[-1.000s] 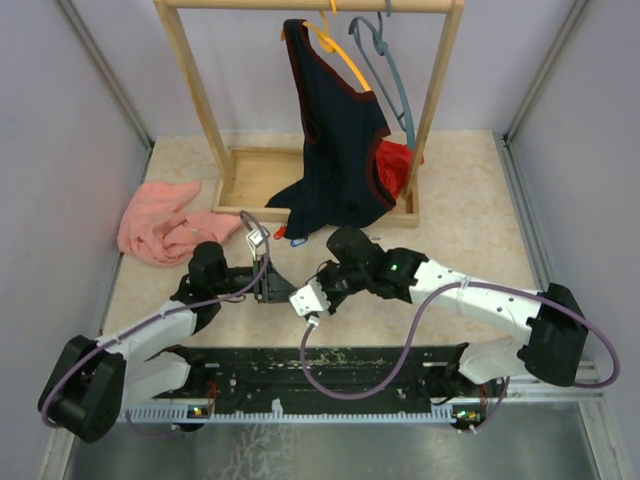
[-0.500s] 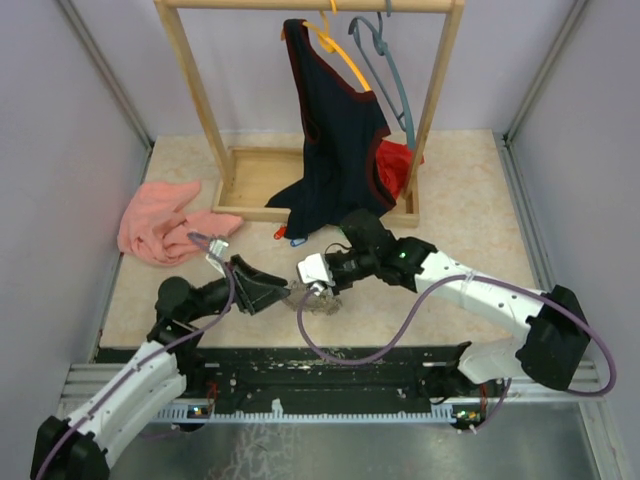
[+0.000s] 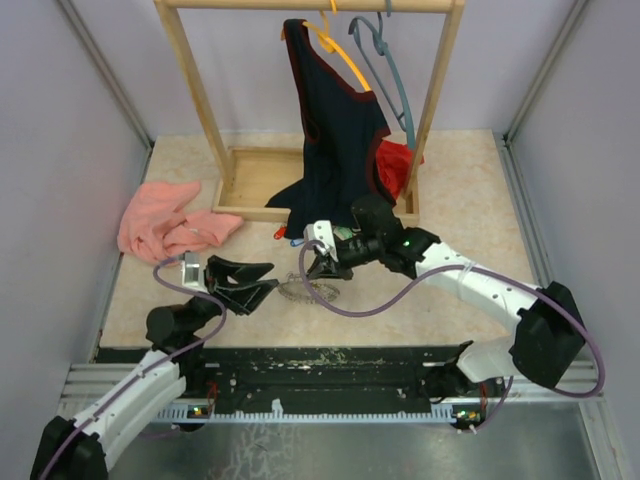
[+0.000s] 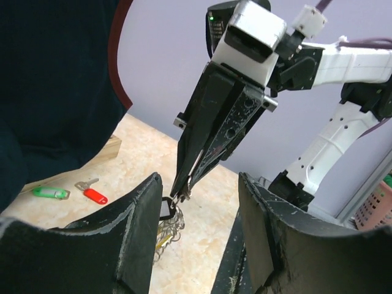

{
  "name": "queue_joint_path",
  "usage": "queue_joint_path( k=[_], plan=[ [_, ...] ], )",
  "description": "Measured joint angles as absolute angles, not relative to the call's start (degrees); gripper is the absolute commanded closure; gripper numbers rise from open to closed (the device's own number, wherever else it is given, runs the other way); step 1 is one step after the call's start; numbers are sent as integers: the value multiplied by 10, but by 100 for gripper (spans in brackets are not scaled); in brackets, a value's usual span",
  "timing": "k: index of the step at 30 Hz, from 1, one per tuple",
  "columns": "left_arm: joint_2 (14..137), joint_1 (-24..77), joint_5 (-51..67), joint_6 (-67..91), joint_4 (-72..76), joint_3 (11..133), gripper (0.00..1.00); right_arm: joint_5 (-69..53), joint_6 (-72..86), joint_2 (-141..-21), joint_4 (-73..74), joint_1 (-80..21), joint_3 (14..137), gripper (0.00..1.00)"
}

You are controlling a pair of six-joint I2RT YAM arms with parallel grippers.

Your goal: Remove the keys from the keyring

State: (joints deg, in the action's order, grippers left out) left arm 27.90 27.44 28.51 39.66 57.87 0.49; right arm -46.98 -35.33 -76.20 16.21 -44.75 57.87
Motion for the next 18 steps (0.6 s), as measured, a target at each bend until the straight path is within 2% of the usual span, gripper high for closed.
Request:
queue_joint_path(
  k=[6, 13, 18],
  plan=[
    [341, 294, 273, 358, 639, 5, 42, -495, -279, -776, 135, -434, 583, 100],
    [349, 350, 241, 275, 671, 5, 46, -511, -201, -795, 115, -418, 593, 100],
    [357, 423, 192, 186, 675, 5, 54, -520, -163, -796, 102, -418, 601, 100]
  ],
)
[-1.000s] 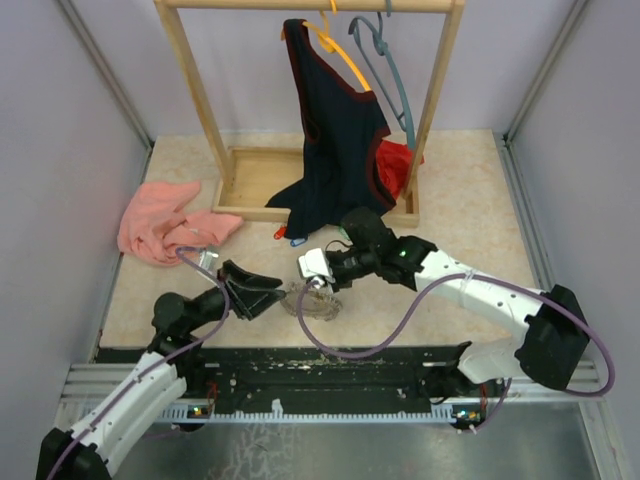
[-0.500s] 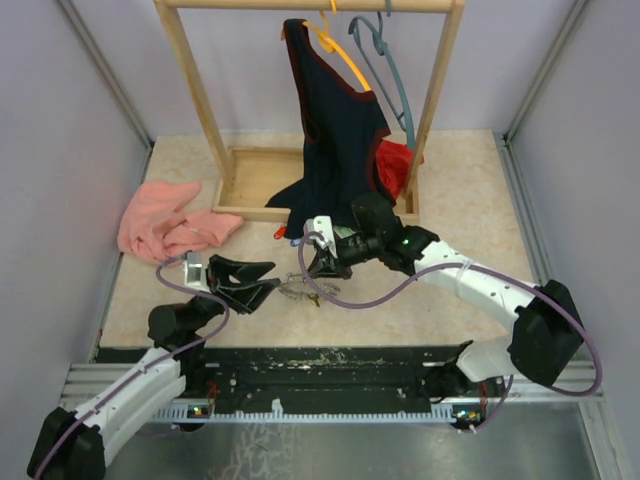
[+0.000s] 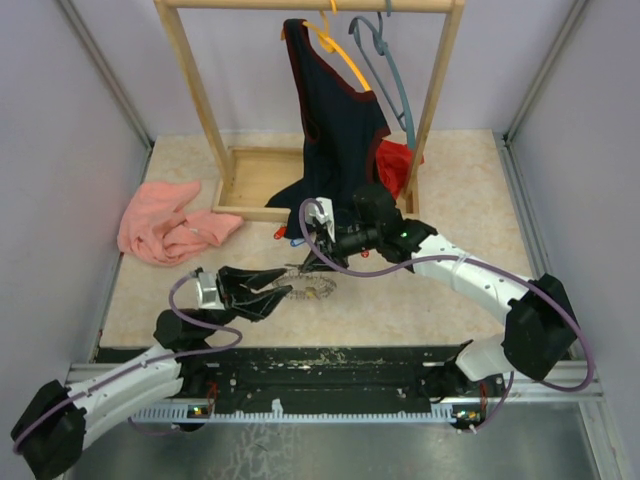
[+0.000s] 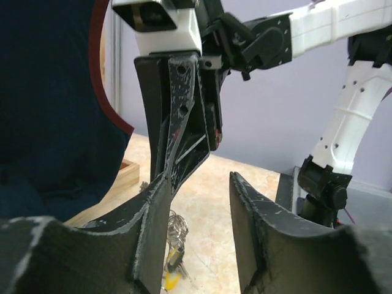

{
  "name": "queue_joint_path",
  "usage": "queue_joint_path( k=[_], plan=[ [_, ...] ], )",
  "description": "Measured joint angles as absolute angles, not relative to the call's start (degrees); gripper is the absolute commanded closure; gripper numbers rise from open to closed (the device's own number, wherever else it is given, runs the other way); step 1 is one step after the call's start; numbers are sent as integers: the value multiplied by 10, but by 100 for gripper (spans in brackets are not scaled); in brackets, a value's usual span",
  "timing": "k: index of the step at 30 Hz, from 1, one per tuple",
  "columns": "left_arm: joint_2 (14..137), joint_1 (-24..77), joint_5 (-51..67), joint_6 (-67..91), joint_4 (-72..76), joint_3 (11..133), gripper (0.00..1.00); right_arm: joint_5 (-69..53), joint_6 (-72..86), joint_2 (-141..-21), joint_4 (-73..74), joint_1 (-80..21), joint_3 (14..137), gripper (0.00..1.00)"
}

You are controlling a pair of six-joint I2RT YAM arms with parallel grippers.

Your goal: Remove the keys from the keyring

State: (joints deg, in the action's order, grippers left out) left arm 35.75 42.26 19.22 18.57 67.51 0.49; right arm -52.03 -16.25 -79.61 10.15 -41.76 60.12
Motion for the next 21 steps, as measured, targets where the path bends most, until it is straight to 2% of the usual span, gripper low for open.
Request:
queue_joint_path(
  k=[4, 8, 21],
  plan=[
    [390, 451, 156, 137, 674, 5, 58, -525, -140, -796, 92, -417, 601, 100],
    [416, 455, 133, 113, 671, 5, 67, -528, -123, -796, 82, -415, 601, 100],
    [375, 457, 119, 91, 566, 5, 65, -531, -82, -796, 52, -414, 601, 100]
  ],
)
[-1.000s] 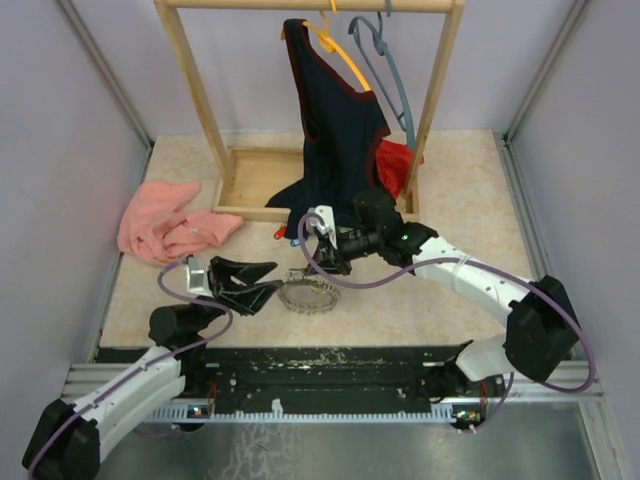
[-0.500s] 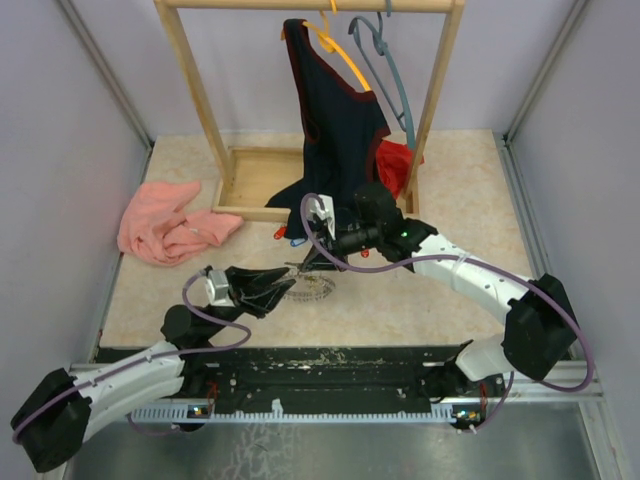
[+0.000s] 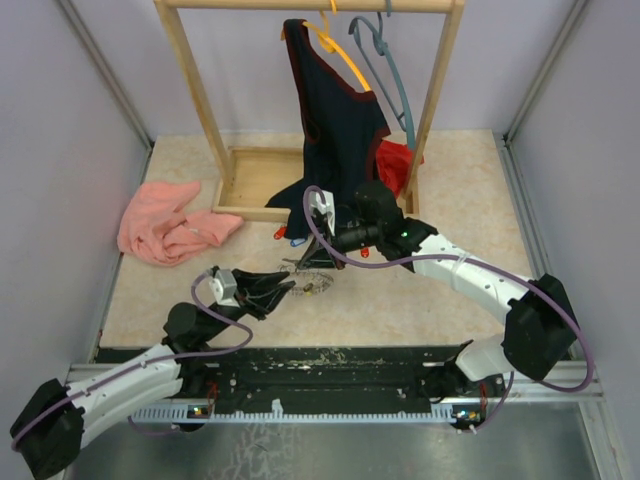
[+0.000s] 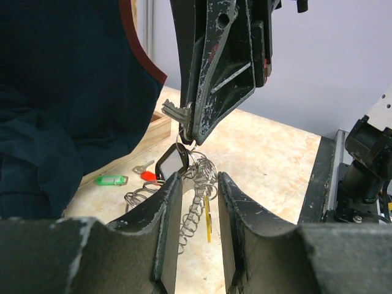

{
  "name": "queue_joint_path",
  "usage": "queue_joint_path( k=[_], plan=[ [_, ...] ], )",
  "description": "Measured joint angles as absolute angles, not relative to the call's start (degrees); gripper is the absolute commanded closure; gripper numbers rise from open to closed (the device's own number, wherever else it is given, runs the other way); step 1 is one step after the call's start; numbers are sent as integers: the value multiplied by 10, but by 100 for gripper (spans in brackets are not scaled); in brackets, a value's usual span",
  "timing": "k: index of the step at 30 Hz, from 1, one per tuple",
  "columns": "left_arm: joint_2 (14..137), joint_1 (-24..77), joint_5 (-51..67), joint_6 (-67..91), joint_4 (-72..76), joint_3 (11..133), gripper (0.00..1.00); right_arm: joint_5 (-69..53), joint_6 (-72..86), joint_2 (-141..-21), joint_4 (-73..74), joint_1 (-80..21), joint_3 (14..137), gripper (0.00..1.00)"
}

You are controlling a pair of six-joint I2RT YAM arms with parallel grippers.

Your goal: Remove the keys from the keyring

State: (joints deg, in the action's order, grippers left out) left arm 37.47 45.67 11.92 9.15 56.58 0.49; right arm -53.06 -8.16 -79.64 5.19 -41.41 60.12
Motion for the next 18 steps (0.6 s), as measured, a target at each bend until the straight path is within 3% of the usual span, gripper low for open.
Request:
queue_joint_path(
  k=[6, 18],
  plan=[
    [351, 457, 123, 87, 534, 5, 70, -530, -68, -796, 39, -414, 601, 100],
    [369, 457, 144, 108, 516, 5, 66, -530, -51, -796, 29, -414, 601, 100]
  ],
)
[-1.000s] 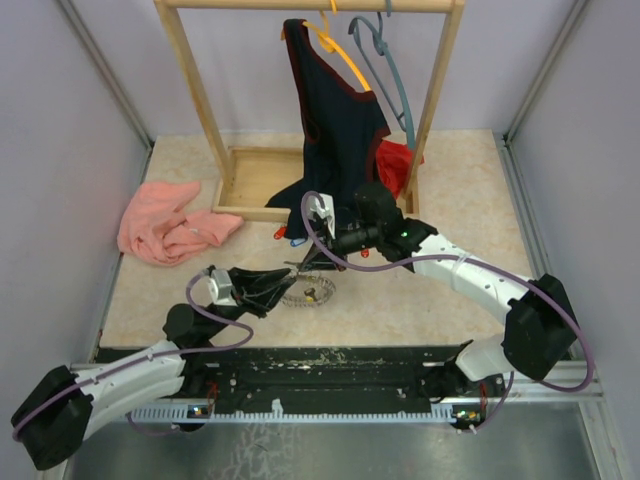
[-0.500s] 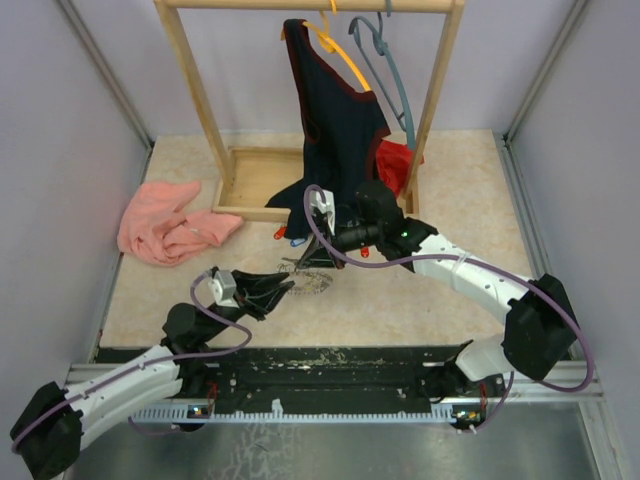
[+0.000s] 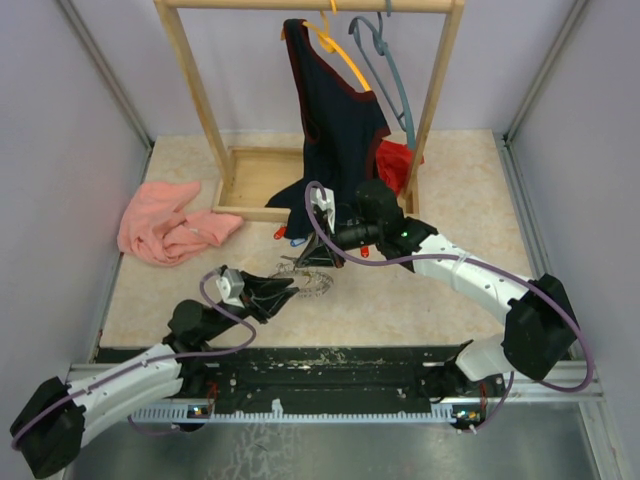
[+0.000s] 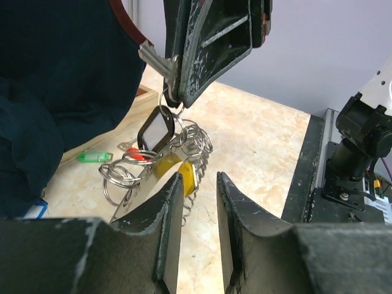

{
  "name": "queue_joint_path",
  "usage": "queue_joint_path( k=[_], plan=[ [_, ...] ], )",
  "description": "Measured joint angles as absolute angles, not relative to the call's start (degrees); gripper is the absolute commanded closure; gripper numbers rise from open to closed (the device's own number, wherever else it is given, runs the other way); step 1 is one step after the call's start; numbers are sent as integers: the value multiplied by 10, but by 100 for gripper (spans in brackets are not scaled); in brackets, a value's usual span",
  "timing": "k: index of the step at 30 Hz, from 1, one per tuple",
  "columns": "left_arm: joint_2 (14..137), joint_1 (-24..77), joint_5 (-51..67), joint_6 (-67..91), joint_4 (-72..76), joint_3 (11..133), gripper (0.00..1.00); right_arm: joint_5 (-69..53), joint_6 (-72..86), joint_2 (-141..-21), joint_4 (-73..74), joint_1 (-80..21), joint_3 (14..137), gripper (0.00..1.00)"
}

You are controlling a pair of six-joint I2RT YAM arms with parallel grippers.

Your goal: Remove the keys from the keyring

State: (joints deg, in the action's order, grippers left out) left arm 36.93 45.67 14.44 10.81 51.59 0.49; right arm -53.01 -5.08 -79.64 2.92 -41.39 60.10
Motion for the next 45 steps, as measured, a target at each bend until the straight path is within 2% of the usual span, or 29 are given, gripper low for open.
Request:
queue_joint_path(
  k=[21, 28, 45],
  plan=[
    [422, 457, 117, 96, 595, 5, 63, -530, -20, -796, 5, -413, 599, 100],
    [434, 457, 93, 89, 622, 5, 68, -527, -6, -796, -10, -413, 588, 100],
    [473, 470, 68, 90, 661, 5, 72, -506, 35, -797, -39, -413, 573, 100]
  ],
)
